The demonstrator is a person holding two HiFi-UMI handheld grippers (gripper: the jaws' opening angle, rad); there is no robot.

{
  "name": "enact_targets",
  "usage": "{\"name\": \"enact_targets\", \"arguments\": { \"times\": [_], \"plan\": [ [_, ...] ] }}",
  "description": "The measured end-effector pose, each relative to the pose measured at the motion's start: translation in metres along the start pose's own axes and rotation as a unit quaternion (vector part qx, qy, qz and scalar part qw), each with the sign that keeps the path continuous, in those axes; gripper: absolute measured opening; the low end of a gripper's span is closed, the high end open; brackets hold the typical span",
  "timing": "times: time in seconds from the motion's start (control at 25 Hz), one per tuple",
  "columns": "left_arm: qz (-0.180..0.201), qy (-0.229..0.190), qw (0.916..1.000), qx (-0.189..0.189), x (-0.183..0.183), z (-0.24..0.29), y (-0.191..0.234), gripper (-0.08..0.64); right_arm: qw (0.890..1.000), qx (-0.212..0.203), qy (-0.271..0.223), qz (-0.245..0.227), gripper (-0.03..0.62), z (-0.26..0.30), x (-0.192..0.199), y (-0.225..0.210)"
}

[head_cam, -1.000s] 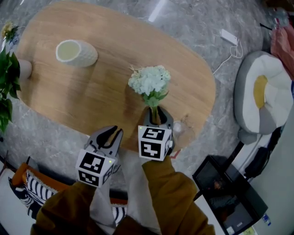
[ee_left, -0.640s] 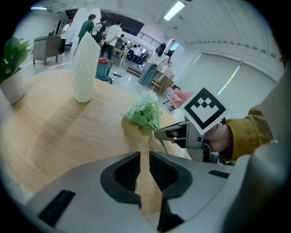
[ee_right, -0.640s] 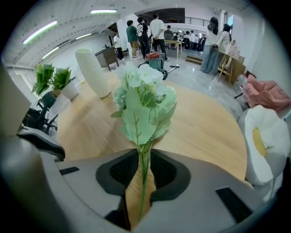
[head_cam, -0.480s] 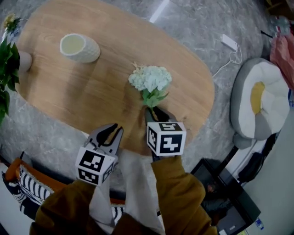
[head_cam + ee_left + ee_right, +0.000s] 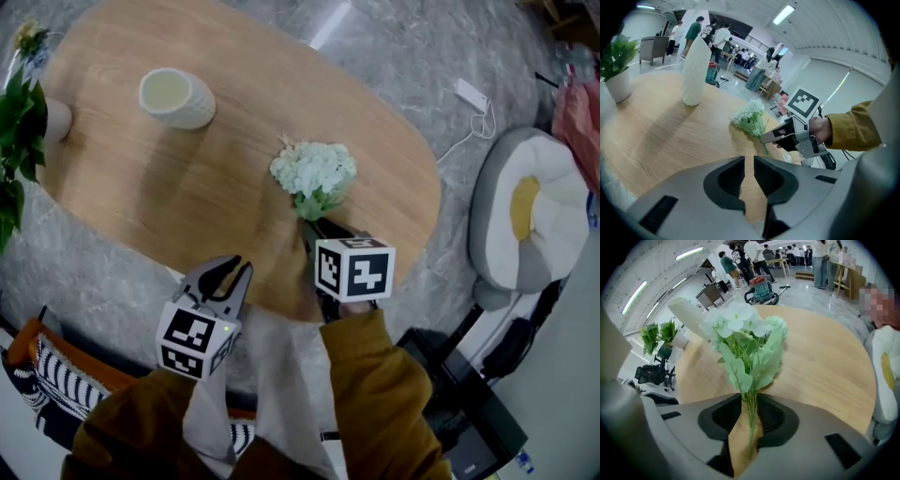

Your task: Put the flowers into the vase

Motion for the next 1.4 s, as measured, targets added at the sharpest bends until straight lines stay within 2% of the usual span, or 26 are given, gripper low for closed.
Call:
{"name": "enact_targets", "arguments": {
  "times": [0.4,0.68,0.84,1.0,1.4],
  "plan": [
    [0.002,-0.004,1.0,0.003,0.001,-0.005,0.003,0.066,1.0,-0.006,0.021,0.013,0.091,0.012,-0.002,-0.007],
    [-0.001,-0.005,1.0,0.003,0.004,-0.008,0.0,0.066,0.999,0.008,0.038,-0.001,0.037,0.015,-0.006,-0.006],
    [0.003,-0.007,1.0,0.003,0.003,-0.011,-0.003,0.066,1.0,0.007,0.016,0.0,0.034,0.009,-0.005,-0.005],
    [0.004,-0.011,0.9999,-0.001,0.001,-0.015,-0.003,0.066,1.0,-0.018,-0.014,0.012,0.032,0.0,-0.003,0.003],
    [0.008,-0.016,0.9998,-0.006,-0.002,-0.022,-0.009,0.066,0.997,-0.044,-0.07,-0.008,0.029,-0.023,0.005,0.023]
  ]
}}
Point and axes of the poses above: the fingertips, and each gripper's own axes: z forward along the fingers, y to its left, x out of its underside, the point moved 2 cm from there along -z, backward along the fingers, and after that the axes turned 9 degrees about y, right-handed, at the moved point
